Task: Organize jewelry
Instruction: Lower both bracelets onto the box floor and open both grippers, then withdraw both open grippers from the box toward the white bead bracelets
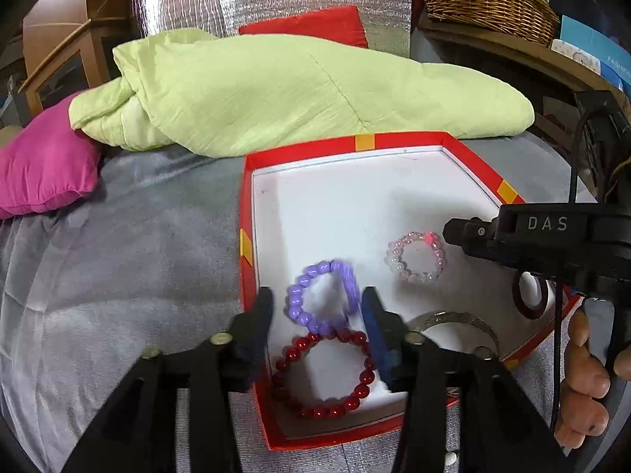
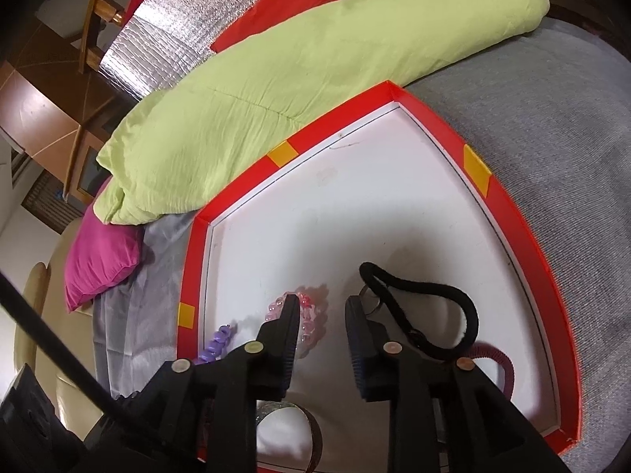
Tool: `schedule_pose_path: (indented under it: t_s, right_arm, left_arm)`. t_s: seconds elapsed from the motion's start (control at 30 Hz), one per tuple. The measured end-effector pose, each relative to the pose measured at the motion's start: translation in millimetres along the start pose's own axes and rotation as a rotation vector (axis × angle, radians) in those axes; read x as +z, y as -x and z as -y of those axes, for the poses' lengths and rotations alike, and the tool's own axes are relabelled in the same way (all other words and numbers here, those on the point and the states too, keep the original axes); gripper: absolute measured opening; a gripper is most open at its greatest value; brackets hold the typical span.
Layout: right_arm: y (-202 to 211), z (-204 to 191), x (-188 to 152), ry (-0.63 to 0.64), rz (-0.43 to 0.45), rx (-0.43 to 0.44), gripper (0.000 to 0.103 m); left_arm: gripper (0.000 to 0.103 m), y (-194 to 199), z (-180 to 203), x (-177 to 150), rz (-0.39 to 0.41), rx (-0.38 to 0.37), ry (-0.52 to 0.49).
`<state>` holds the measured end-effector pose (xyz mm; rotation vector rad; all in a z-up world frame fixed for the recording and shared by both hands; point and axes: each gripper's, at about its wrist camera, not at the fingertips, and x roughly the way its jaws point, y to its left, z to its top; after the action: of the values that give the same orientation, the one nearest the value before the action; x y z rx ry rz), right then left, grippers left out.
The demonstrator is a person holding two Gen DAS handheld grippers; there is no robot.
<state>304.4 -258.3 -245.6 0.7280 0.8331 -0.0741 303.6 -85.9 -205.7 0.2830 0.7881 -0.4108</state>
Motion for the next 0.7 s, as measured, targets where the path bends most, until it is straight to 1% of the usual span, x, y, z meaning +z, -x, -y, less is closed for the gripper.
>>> schedule_pose_path:
  t_s: [0.27,0.4,0.7]
  right_arm:
    - [1.0,-0.4,0.5,0.003,0.004,0.002,0.026]
    - [1.2,-0.2,0.7,0.001,0.003,0.003,0.026]
    - [7.1,0.0,2.0,0.005,-0.002,0.019,0.026]
  left_arm:
    - [0.052,2.0,-0.6,0.2,-0.001,0.011,-0.012]
    - [0.058,2.6,-3.1,0.8,0.001,0.02,-0.009]
    - [0.06,5.5,-4.8,1.6,-0.003,0.036,-0.01]
